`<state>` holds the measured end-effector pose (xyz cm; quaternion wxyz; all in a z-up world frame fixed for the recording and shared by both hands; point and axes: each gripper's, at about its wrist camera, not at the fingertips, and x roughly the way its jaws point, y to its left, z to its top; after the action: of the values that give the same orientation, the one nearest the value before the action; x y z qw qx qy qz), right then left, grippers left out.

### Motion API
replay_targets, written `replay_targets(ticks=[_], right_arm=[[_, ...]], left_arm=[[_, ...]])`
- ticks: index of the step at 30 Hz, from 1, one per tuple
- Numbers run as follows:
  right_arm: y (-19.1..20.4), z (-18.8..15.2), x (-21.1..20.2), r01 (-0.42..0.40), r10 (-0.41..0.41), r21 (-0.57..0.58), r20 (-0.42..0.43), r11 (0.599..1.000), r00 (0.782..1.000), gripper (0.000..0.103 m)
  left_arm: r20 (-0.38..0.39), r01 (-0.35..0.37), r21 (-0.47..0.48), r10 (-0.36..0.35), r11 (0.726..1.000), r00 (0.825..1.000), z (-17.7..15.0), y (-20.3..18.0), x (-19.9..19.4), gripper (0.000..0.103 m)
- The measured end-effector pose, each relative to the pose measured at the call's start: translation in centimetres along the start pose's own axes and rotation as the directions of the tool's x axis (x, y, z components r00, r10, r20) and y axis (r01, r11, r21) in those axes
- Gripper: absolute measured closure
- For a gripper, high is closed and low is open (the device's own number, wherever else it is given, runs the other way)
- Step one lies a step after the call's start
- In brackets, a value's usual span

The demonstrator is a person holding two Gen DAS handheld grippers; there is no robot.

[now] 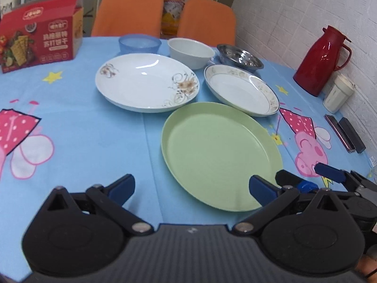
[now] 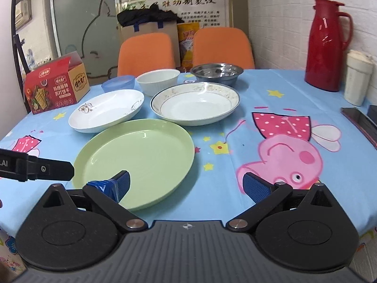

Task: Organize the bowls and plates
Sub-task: 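Move the left tool to the light-green plate rim and close on it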

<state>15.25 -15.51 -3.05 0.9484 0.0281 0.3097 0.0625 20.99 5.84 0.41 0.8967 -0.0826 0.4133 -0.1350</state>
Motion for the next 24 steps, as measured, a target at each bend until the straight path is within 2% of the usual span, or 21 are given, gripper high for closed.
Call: replay_targets(ticks=[7,9,11,13,21,24], right_arm=[[0.5,1.2,4.8,-0.043,0.037,-0.057,-0.094,0.997,0.995,0.013],[0.8,1.2,5.2,-0.049,0.04,-0.082,-0.105,0.995,0.994,0.013],[1.1,1.3,5.5,-0.054,0.042,-0.1,-0.111,0.993,0.993,0.013],[1.3,1.3,6.0,-0.062,0.048,-0.096,-0.136,0.993,0.99,0.013],[1.0,0.3,5.8,-0.077,0.068,-0.133,-0.068,0.988,0.995,0.012],[1.3,1.0,6.2,-0.071,0.058,-0.128,-0.104,0.989,0.993,0.012]], left_arm=[[-0.066,-0.015,0.001,0.015,1.0,0.998,2.2,1.4,4.3,0.002],[-0.079,-0.001,0.013,0.002,1.0,0.997,2.4,1.5,5.1,0.013],[-0.065,-0.018,0.043,0.021,0.999,0.998,2.5,1.2,5.3,0.018],[-0.06,-0.03,0.057,0.034,0.998,0.998,2.7,1.1,5.5,0.018],[-0.057,-0.115,0.144,0.124,0.983,0.991,2.1,-0.6,6.1,0.018],[-0.054,-0.123,0.156,0.133,0.98,0.99,2.0,-1.0,6.2,0.019]])
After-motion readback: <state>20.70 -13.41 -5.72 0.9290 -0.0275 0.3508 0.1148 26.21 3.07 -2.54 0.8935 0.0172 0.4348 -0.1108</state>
